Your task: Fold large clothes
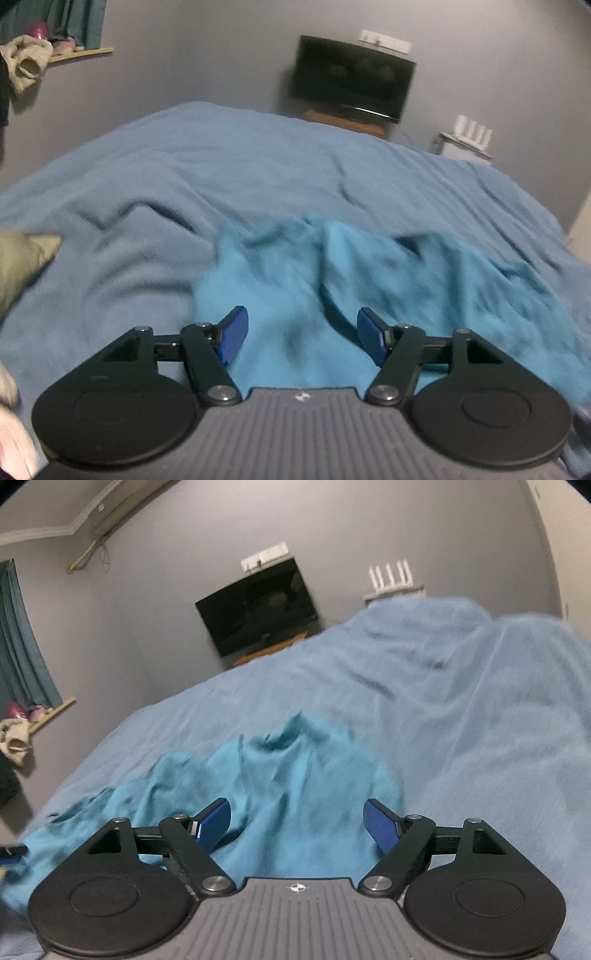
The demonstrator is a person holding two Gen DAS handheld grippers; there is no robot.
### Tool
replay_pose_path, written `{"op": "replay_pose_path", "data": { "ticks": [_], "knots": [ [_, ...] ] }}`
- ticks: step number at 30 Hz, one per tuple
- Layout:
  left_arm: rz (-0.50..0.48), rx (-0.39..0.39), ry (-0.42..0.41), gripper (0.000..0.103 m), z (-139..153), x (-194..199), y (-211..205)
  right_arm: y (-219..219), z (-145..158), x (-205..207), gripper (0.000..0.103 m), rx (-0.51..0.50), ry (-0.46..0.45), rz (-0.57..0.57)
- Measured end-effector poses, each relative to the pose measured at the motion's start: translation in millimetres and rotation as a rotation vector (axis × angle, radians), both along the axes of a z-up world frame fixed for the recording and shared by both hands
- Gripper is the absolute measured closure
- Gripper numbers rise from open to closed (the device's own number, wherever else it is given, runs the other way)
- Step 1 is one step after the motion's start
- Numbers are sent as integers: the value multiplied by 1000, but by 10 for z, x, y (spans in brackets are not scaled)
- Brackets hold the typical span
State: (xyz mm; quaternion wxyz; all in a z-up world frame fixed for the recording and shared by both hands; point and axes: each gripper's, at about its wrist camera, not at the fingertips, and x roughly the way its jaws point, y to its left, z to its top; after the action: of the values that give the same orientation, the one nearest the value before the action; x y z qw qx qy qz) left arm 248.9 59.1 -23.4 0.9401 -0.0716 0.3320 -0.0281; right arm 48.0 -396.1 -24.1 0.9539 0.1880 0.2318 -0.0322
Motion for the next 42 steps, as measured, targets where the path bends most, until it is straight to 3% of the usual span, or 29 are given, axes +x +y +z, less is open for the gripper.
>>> {"op": "replay_pose_path", "data": {
  "ticks": [5,9,11,15,16,18,25,32,36,38,42],
  "knots": [
    [48,35,53,39,-12,705,232,-159,12,397,22,-69,-9,-10],
    [81,-53,112,39,-112,1216,388,-218,-31,836,22,-138,30,-8],
    [94,-49,142,39,-207,1436,406,-230,-27,1043,22,-174,39,1],
    [115,117,187,38,-465,1749,380,-228,-51,1458,21,-250,44,48],
    [98,153,187,33,-528,1773,393,-226,-75,1538,21,-265,51,59],
    [69,169,169,28,-636,1763,450,-258,-168,1743,20,-271,79,82],
    [22,-17,149,27,-852,1797,745,-510,-641,2054,17,-122,216,140],
    [-24,-137,143,27,-900,1767,864,-768,-795,2254,4,33,255,206],
    [-63,-214,136,36,-917,1723,938,-862,-859,2322,6,113,230,220],
    [-72,-225,139,39,-926,1709,952,-819,-834,2288,13,110,197,232],
    [-82,-246,156,54,-943,1730,970,-769,-838,2434,13,75,178,233]
  ]
}}
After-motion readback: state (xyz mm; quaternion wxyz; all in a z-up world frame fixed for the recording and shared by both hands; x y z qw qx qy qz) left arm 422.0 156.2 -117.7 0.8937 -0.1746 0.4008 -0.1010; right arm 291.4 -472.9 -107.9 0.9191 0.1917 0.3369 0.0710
